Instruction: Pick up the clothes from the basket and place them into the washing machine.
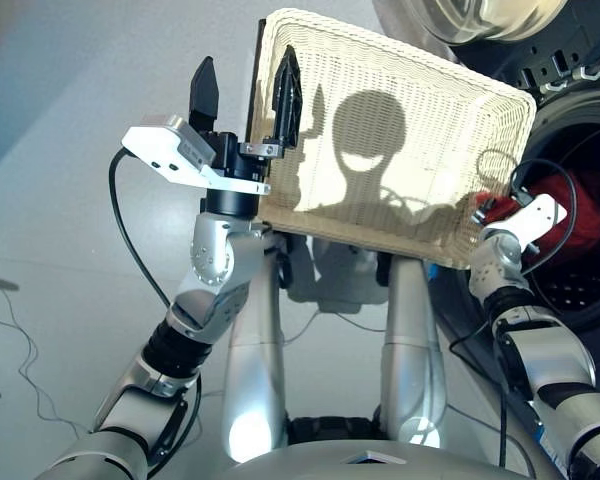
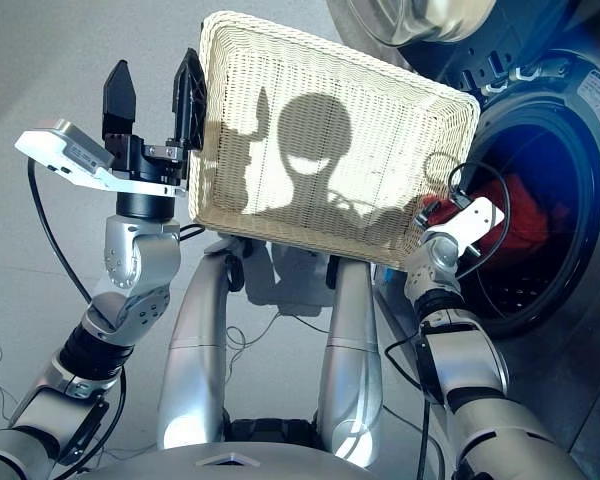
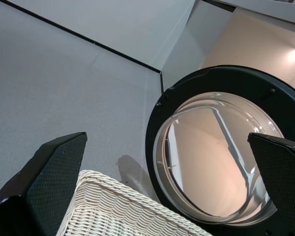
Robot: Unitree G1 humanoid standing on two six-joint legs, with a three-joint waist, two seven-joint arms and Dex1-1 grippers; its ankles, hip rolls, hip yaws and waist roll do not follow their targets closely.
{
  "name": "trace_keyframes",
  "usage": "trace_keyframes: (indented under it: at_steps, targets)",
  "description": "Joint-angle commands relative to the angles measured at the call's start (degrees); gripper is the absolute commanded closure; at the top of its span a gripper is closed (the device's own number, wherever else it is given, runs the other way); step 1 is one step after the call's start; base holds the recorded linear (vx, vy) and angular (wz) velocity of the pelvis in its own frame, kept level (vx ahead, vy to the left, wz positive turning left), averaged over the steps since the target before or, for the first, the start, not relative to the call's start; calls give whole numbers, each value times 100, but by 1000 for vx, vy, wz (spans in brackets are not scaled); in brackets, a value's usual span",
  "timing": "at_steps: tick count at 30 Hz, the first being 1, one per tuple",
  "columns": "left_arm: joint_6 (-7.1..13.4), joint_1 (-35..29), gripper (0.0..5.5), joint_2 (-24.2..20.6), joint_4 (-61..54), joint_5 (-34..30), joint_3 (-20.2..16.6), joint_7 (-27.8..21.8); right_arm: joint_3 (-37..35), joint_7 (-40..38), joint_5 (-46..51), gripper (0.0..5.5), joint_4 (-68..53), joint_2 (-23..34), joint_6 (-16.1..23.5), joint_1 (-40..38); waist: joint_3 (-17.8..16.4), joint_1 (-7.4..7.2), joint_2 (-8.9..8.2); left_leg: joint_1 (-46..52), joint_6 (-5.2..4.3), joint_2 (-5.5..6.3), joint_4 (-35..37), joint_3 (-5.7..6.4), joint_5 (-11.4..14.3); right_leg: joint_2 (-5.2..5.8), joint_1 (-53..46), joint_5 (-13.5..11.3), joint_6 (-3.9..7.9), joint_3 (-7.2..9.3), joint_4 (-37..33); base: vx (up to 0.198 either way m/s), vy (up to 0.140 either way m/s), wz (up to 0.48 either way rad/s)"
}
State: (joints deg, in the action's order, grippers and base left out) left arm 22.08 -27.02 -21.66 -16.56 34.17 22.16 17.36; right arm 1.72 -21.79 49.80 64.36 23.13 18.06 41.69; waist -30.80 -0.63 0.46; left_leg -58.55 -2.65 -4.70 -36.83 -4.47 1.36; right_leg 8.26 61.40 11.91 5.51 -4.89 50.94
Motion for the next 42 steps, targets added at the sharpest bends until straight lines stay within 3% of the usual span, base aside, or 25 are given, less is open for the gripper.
trace_keyframes:
  at_steps: [1, 9, 14, 20, 22, 29, 31, 38, 42]
  targets:
    - [233, 0, 0, -35, -543, -143, -189, -49, -181, -123, 249, 0, -216, 344, 416, -183, 100, 10, -118, 217, -22, 21, -921, -139, 1086, -123, -151, -571, -136, 237, -585, 0, 0, 0]
    - [241, 31, 0, -12, -494, -109, -208, -198, 9, 103, 62, 0, -987, 217, 535, -519, 100, -26, -148, 290, -24, 16, -848, -132, 1031, -132, -203, -588, -134, 224, -621, 0, 0, 0]
    - [276, 178, 0, 70, -331, -139, -302, -373, 158, 156, -902, 0, -2382, 12, 928, -1213, 100, -84, -143, 434, -9, 23, -718, -141, 959, -120, -343, -599, -116, 239, -710, 0, 0, 0]
    - [295, 541, 0, 127, 244, 211, -258, -643, 294, 118, -1522, 0, -3043, -192, 1122, -1725, 100, -114, -98, 826, -13, 45, -372, -159, 850, -118, -669, -669, -81, 243, -943, 0, 0, 0]
    - [228, 799, 0, 142, 668, 508, -248, -933, 399, 338, -1575, 0, -3245, -272, 1141, -1927, 100, -121, -74, 1233, -39, 63, -47, -165, 754, -102, -1056, -746, -46, 278, -1219, 70, -16, -57]
    - [62, 1441, 0, 198, 2230, 162, -389, -1458, 640, 968, -1966, 0, -3360, -128, 880, -2561, 100, -129, -70, 2813, -146, 156, 1061, -83, 434, -10, -2687, -965, 84, 506, -2219, 130, -40, -8]
    - [28, 1543, 0, 311, 3149, -106, -499, -1575, 722, 1180, -2082, 0, -3241, -107, 798, -2734, 100, -133, -73, 3427, -181, 160, 1481, -84, 326, -1, -3282, -1042, 135, 560, -2570, 175, -32, 45]
    - [-42, 1987, 0, 613, 5546, -594, -984, -1869, 1050, 1941, -2543, 0, -2587, -77, 437, -3443, 775, -124, -124, 4682, -263, 97, 2628, -85, -32, 19, -4497, -1299, 276, 712, -3615, 169, -24, 0]
    - [-153, 2251, 0, 604, 6526, -1227, -1160, -1941, 1114, 2220, -2845, 0, -2097, -158, 227, -3817, 1225, -161, -156, 5308, -298, 61, 3241, -151, -215, 23, -5042, -1449, 336, 779, -4170, 143, -11, 66]
